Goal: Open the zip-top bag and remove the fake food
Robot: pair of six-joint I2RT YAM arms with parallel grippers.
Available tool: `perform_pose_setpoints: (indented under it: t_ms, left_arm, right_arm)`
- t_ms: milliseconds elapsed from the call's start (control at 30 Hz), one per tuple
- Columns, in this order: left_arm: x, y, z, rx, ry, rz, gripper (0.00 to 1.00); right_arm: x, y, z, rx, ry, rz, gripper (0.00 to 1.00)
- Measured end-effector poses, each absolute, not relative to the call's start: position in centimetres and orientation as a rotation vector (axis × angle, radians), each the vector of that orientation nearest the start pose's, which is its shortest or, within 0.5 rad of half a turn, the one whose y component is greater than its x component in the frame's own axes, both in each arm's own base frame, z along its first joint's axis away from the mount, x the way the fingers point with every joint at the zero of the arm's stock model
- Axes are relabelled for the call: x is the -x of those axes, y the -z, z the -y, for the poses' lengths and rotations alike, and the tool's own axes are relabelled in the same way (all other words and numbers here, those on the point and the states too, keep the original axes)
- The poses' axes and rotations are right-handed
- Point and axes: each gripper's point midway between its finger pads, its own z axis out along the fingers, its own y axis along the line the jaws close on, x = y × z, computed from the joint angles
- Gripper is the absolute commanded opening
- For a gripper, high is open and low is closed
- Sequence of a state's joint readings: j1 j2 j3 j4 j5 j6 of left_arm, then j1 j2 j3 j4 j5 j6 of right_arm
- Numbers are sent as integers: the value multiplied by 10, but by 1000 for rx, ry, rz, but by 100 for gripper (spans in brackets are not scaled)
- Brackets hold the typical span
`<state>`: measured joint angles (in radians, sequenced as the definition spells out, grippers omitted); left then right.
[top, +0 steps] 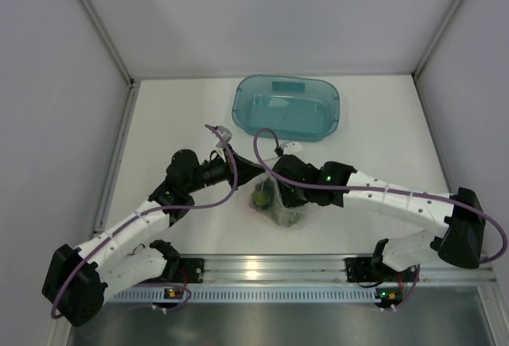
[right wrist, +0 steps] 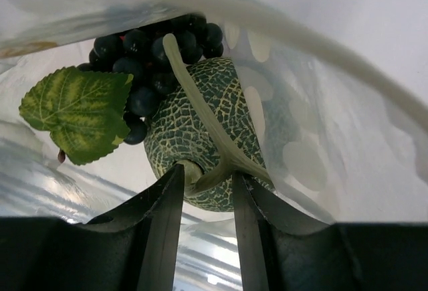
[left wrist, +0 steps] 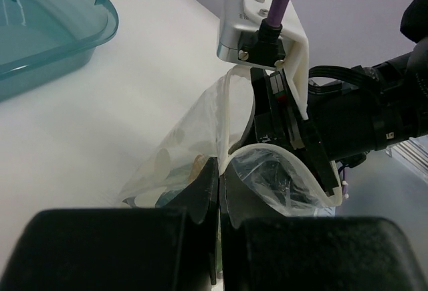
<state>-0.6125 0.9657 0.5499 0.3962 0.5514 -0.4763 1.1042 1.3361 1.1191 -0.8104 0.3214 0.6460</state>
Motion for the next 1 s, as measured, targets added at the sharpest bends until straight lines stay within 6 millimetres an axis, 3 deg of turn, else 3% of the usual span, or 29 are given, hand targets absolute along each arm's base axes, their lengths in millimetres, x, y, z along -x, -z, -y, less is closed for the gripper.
perform_pose_setpoints:
  t_ms: [333, 467, 767, 1000]
  left_arm:
    - [-204, -246, 282, -593, 1271, -1641, 0]
    - [-202, -246, 283, -597, 1276, -1641, 0]
    - [-201, -248, 283, -599, 1278, -1634, 0]
    - [-201, -247, 283, -602, 1273, -1633, 0]
  right_arm:
    - [-184, -138, -266, 374, -252, -2438, 13]
    - [-191, -138, -267, 352, -248, -2404, 0]
    - [-200, -143, -267, 352, -254, -2336, 0]
    - [-202, -177, -264, 352, -345, -2229, 0]
